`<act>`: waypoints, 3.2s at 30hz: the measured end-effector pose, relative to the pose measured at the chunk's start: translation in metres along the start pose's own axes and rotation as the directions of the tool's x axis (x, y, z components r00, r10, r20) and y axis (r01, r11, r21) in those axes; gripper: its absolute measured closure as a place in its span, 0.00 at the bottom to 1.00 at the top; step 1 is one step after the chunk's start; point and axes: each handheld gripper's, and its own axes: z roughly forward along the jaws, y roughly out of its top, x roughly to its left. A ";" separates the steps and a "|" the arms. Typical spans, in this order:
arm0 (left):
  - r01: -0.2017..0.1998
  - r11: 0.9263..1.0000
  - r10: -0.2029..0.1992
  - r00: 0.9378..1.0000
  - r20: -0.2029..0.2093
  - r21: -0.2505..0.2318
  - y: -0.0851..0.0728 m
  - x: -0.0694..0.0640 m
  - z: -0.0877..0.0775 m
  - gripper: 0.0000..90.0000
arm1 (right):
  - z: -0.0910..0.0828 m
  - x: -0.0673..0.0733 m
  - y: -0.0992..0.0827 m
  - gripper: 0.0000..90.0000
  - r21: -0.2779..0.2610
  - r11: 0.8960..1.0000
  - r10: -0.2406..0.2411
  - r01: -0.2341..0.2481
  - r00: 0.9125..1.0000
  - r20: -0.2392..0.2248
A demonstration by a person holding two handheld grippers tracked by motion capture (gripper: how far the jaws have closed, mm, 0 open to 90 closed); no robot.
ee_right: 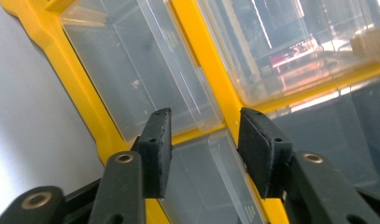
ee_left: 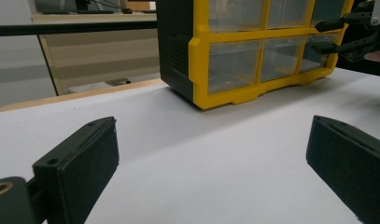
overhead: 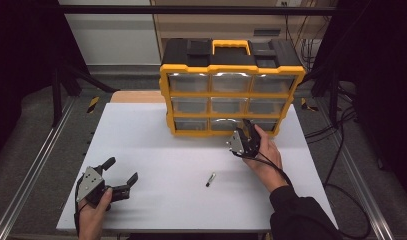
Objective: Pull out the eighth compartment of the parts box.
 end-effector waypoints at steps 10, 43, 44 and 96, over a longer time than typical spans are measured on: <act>-0.001 1.000 0.001 1.000 -0.003 0.003 0.000 0.000 0.000 0.02 | 0.010 0.007 0.006 0.66 0.022 0.990 -0.140 0.140 0.989 0.034; -0.009 1.000 0.009 1.000 0.002 0.012 -0.001 -0.001 0.001 0.02 | 0.021 0.019 0.010 0.80 0.056 0.945 -0.327 0.322 0.939 0.107; -0.009 1.000 0.008 1.000 0.002 0.012 -0.001 -0.001 0.001 0.02 | 0.021 0.019 0.010 0.80 0.056 0.945 -0.327 0.322 0.939 0.107; -0.019 1.000 0.019 1.000 0.001 0.019 -0.001 -0.002 0.001 0.02 | -0.024 0.027 0.003 0.86 0.034 0.915 -0.404 0.403 0.909 0.104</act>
